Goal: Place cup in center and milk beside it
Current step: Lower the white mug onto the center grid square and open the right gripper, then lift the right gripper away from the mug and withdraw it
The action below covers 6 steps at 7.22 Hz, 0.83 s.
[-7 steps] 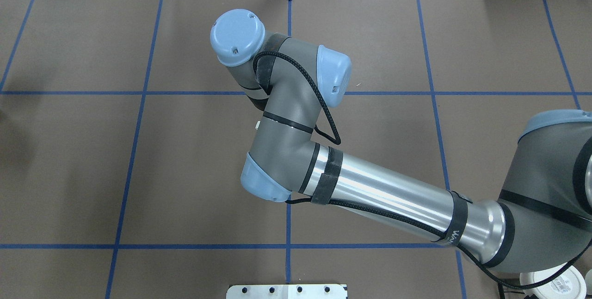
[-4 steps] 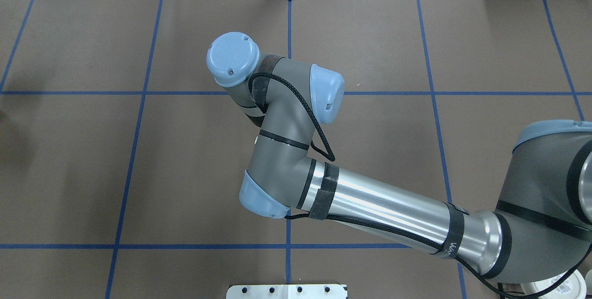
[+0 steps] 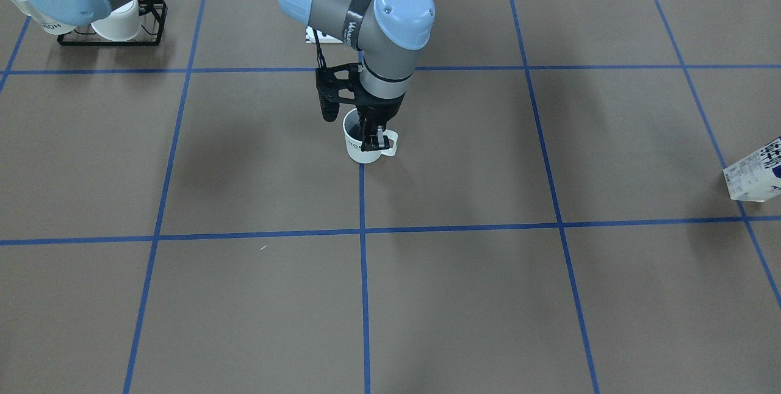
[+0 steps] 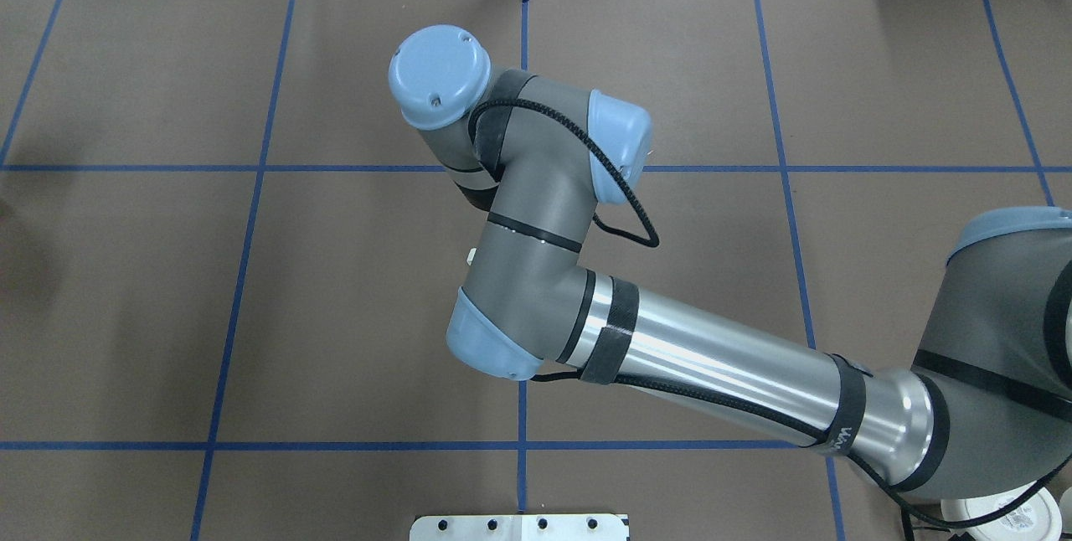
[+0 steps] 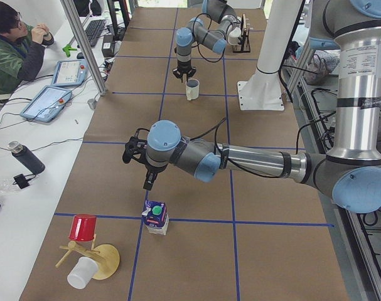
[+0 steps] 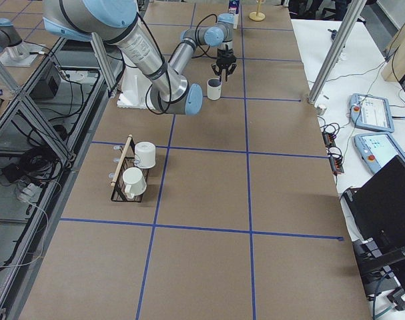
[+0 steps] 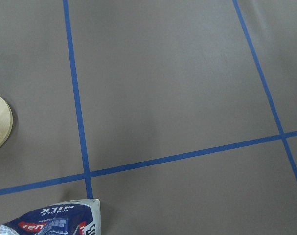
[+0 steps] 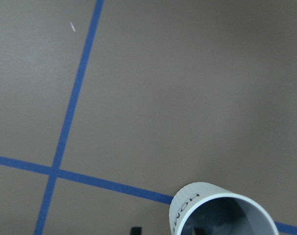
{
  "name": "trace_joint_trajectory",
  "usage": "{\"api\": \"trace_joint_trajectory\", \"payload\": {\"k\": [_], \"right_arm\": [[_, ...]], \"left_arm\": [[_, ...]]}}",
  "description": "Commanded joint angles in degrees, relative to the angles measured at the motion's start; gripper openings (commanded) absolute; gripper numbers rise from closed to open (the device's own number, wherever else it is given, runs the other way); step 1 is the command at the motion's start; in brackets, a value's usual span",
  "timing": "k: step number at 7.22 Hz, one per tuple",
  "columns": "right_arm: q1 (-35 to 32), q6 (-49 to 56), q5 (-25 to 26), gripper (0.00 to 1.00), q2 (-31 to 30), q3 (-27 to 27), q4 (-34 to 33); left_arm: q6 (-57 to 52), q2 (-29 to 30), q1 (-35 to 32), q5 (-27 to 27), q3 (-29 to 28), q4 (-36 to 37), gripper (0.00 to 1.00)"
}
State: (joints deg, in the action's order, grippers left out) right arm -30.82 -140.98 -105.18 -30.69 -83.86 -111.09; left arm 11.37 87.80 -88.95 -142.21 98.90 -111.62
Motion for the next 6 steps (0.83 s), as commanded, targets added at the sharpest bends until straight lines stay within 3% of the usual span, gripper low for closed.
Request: {"api": "trace_joint_trajectory", "payload": {"k": [1, 2, 4, 6], "right_arm": [[-5.2, 13.6, -2.5, 1.00, -3.0, -11.8, -8.4], [-8.1, 24.1, -3.1, 1.00, -8.7, -17.9, -8.4], [-20.2, 57.9, -11.4, 1.00, -22.9, -26.1, -8.2], [-33.0, 91.9, -14.1, 1.00, -32.2, -26.2, -8.0]], "left_arm": [[-0.2, -0.1, 0.0, -0.1, -0.4, -0.1, 1.00], [0.0, -0.1, 0.0, -0.1, -0.3, -0.1, 1.00], [-0.6, -0.9, 0.0, 0.2, -0.1, -1.0, 1.00], [-0.1, -1.2, 0.0, 0.3, -0.2, -5.9, 1.00]]}}
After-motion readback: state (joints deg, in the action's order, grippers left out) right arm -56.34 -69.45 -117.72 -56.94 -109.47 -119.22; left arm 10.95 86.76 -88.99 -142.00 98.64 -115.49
